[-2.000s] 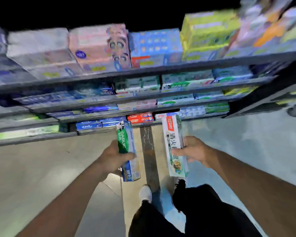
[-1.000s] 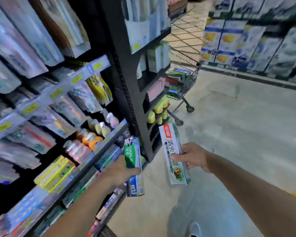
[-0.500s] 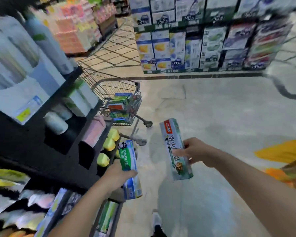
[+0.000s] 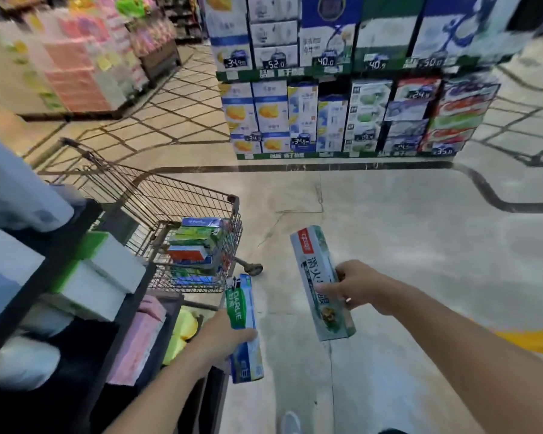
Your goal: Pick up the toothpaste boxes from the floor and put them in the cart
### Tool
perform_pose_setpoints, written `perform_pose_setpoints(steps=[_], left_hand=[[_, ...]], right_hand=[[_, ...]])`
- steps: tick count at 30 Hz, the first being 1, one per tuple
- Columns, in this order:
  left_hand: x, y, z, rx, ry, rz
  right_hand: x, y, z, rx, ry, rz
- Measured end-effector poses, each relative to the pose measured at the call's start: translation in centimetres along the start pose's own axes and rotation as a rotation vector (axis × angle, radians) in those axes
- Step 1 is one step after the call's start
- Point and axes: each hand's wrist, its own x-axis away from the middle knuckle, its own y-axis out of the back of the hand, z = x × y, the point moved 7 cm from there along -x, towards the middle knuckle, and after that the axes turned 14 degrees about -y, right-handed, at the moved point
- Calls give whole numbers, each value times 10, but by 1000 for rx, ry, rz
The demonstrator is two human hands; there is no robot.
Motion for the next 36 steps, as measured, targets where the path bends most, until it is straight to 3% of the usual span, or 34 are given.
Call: perform_pose_setpoints(steps=[8, 19, 27, 36], left_hand=[[-118, 31, -49, 12, 27, 36], [-224, 79, -76, 63, 228, -132], [-248, 123, -48, 265, 420, -249], [-292, 193, 5, 314, 420, -279]], right_hand=[[-93, 46, 74, 0, -13, 37], [-246, 109, 204, 227, -13, 175], [-324, 47, 292, 443, -34, 281], [-377, -30, 390, 699, -14, 215]])
